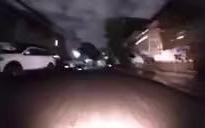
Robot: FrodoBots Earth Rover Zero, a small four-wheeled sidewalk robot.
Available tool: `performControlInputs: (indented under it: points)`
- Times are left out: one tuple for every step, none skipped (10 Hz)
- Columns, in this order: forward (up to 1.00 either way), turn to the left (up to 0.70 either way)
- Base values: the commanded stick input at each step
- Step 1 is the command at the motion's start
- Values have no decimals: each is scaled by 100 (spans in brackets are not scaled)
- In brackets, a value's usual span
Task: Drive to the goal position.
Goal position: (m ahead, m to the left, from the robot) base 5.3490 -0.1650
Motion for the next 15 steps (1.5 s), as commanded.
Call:
performControlInputs:
  points:
    - [100, 0]
    - [100, 0]
    - [100, 0]
    - [100, 0]
    - [100, 0]
    - [100, 0]
    - [100, 15]
    - [100, 14]
    - [100, 0]
    - [100, 0]
    - [100, 0]
    - [100, 0]
    - [100, 0]
    - [100, 0]
    - [100, 0]
